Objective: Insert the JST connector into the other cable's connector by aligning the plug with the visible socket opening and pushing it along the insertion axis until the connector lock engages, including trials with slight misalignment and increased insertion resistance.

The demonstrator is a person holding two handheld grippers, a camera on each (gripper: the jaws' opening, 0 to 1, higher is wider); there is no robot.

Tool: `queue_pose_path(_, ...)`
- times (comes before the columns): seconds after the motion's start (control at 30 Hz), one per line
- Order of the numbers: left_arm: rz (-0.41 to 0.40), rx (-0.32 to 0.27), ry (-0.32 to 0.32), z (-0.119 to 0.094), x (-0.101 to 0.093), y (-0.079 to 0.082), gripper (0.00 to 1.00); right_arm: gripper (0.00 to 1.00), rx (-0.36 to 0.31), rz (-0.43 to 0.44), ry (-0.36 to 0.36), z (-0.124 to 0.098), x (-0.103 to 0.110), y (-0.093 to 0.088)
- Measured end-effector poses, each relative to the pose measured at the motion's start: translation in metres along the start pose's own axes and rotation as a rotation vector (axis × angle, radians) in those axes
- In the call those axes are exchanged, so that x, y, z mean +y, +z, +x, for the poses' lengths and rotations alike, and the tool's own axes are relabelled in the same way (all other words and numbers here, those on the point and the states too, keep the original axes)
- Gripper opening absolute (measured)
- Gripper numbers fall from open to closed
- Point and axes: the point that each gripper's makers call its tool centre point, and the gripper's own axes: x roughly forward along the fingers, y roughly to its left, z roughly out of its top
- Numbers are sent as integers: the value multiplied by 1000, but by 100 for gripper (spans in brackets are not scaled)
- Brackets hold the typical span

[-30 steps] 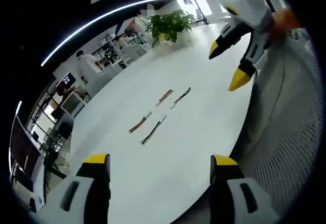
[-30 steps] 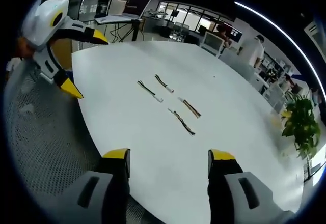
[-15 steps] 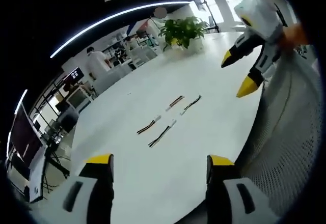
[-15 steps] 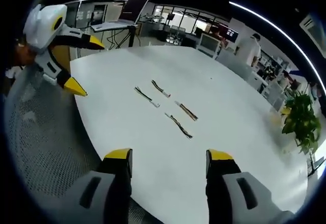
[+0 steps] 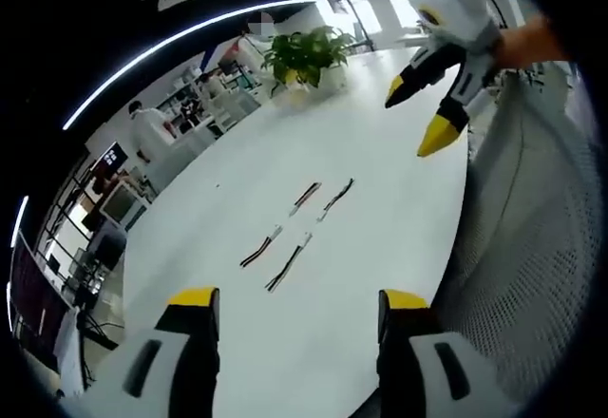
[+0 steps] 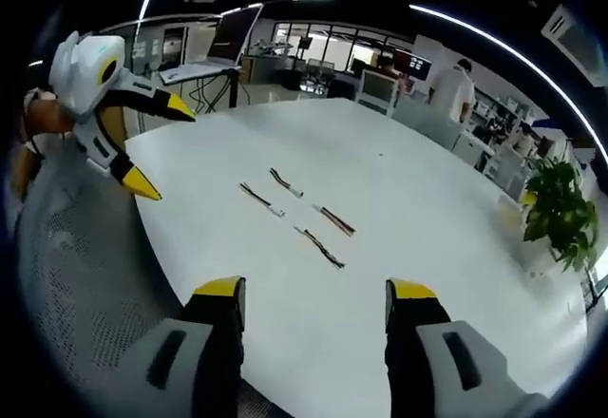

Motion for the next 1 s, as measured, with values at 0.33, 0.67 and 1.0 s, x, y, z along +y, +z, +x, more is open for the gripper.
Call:
queue_pose_path(0.33,-120,-85,17,-9,36,10,61,51,-103,-59,41,-1,-23,38)
queue_pose_path(0.67,-152,-122,-9,-13,61,22,48,32,-161,-163,138,3,-28,59)
queue_pose_path(1.0,-86,-193,-30,5,72,53,48,30,-197,-222,167,13,-36,81)
